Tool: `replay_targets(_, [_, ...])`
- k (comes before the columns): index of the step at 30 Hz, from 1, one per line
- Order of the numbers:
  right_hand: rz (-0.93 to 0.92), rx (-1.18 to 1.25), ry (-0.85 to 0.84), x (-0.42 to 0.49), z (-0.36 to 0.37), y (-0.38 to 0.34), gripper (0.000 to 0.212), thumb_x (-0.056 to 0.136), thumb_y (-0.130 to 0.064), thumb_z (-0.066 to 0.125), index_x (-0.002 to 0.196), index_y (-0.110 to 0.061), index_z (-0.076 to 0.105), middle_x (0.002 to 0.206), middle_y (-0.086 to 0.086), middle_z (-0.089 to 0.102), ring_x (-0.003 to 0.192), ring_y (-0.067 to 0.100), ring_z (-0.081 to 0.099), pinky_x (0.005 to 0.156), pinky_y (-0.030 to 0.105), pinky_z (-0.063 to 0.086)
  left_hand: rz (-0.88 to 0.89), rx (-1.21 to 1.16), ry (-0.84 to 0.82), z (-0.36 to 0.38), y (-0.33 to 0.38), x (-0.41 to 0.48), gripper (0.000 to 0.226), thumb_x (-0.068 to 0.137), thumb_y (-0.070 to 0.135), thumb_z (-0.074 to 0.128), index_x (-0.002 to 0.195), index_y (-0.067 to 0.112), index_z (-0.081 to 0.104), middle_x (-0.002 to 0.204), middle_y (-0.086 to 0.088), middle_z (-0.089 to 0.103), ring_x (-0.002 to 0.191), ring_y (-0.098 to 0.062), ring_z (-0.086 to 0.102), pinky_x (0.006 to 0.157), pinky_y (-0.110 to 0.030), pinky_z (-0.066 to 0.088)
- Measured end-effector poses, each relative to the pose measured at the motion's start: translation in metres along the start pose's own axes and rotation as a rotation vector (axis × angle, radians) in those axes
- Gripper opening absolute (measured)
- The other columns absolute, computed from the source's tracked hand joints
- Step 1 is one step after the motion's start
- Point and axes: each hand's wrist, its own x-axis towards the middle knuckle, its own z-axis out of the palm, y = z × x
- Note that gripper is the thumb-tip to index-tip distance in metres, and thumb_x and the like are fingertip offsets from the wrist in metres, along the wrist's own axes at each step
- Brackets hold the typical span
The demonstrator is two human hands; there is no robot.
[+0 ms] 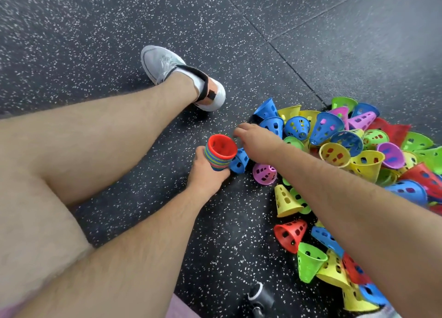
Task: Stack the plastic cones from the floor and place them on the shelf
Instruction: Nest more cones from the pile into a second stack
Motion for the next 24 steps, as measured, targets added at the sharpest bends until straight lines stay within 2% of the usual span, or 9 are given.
replay_targets(4, [-0.071,0.061,0.077,-0.034,0.006,-0.012,0.031,0.084,-0.014,0.048,0.11,-0.016,0.063,0.116,0.004,0.06,0.108,0.028,0.055,0.084,0.044,0.052,-0.01,-0.008,0.042,-0.003,-0.004,0.0,0.067,0.076,0.02,0.085,0.128,0.02,0.042,0.115,-0.002,0.061,0.092,-0.022,0.057,0.076,-0.028,0.039])
replay_targets(7, [-0.17,0.007,0.071,-0.061,0.027,-0.011,0.032,0.076,-0.02,0.056,0.103,-0.016,0.071,0.131,0.009,0.061,0.109,0.034,0.058,0.083,0.046,0.054,0.003,-0.004,0.047,-0.002,-0.006,0.0,0.066,0.075,0.021,0.085,0.125,0.023,0.042,0.115,0.001,0.06,0.095,-0.021,0.06,0.078,-0.029,0.041])
replay_targets(10, [-0.115,-0.039,0.003,-0.064,0.035,-0.014,0.042,0.078,-0.012,0.059,0.119,-0.012,0.068,0.151,0.012,0.047,0.121,0.038,0.053,0.088,0.049,0.053,0.034,0.003,0.04,0.001,-0.007,0.0,0.064,0.072,0.022,0.085,0.116,0.03,0.039,0.116,0.001,0.061,0.099,-0.022,0.062,0.08,-0.03,0.043])
replay_targets(13, [-0.055,-0.147,-0.007,-0.058,0.03,-0.02,0.058,0.089,-0.006,0.053,0.146,-0.01,0.044,0.157,0.007,0.033,0.132,0.029,0.04,0.101,0.043,0.045,0.039,-0.002,0.052,0.0,-0.009,-0.002,0.065,0.072,0.022,0.087,0.117,0.029,0.04,0.118,0.0,0.061,0.101,-0.022,0.062,0.081,-0.03,0.043])
replay_targets(15, [-0.02,-0.171,0.07,-0.056,0.026,-0.017,0.049,0.09,-0.002,0.052,0.139,-0.007,0.047,0.143,0.01,0.044,0.122,0.028,0.047,0.096,0.039,0.047,0.032,0.004,0.056,0.001,-0.009,-0.003,0.066,0.072,0.023,0.087,0.119,0.027,0.041,0.117,0.0,0.062,0.101,-0.022,0.063,0.081,-0.031,0.044])
replay_targets(17, [-0.003,-0.188,0.197,-0.058,0.02,-0.009,0.031,0.088,-0.002,0.06,0.119,-0.005,0.057,0.118,0.013,0.054,0.104,0.031,0.054,0.08,0.04,0.05,0.017,0.007,0.061,0.003,-0.008,-0.003,0.065,0.071,0.025,0.087,0.117,0.028,0.041,0.116,0.0,0.063,0.1,-0.023,0.063,0.081,-0.032,0.045])
replay_targets(19, [0.052,-0.129,0.311,-0.062,0.011,0.003,0.016,0.087,-0.006,0.068,0.1,-0.002,0.06,0.102,0.017,0.056,0.089,0.036,0.056,0.062,0.044,0.047,0.02,0.005,0.059,0.005,-0.006,-0.002,0.064,0.07,0.025,0.087,0.115,0.028,0.042,0.114,0.0,0.064,0.099,-0.022,0.063,0.081,-0.031,0.044])
replay_targets(21, [0.125,-0.039,0.429,-0.069,-0.001,0.016,0.013,0.091,-0.011,0.067,0.093,-0.001,0.059,0.1,0.022,0.055,0.085,0.038,0.055,0.056,0.043,0.046,0.051,0.042,0.044,0.008,-0.003,-0.001,0.063,0.069,0.026,0.088,0.112,0.027,0.042,0.11,0.0,0.065,0.098,-0.023,0.063,0.08,-0.033,0.046])
replay_targets(24, [0.192,0.153,0.556,-0.08,-0.015,0.026,0.014,0.098,-0.016,0.06,0.099,-0.002,0.06,0.119,0.024,0.055,0.097,0.04,0.056,0.071,0.046,0.052,0.077,0.087,0.024,0.014,0.005,0.004,0.063,0.068,0.03,0.088,0.11,0.026,0.041,0.107,0.001,0.063,0.096,-0.025,0.062,0.08,-0.036,0.048])
